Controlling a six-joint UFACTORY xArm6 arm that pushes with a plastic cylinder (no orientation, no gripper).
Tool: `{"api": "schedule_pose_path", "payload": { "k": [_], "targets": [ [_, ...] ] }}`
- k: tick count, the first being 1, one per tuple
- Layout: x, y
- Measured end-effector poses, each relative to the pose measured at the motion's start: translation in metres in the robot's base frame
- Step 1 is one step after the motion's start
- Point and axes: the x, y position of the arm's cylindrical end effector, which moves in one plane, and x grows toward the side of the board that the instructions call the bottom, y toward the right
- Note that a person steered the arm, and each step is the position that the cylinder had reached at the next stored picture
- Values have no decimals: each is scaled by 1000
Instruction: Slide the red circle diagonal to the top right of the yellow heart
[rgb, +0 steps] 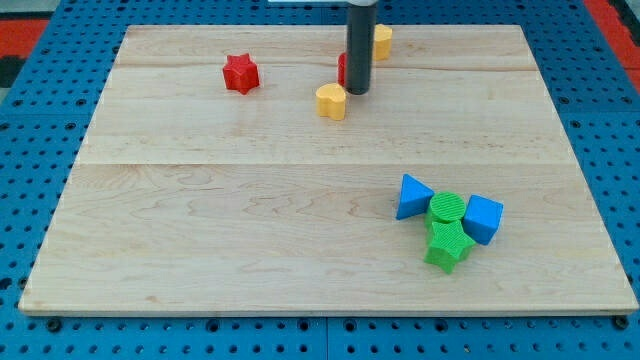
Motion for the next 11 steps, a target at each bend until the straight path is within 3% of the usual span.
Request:
{"api": "schedule_pose_path", "payload": {
  "k": [1, 2, 3, 4, 9, 10, 11],
  "targets": [
    [46, 17],
    [56, -33],
    [41, -119],
    [16, -132],
    [-47, -62],
    [-12, -7],
    [-13, 3]
  ]
}}
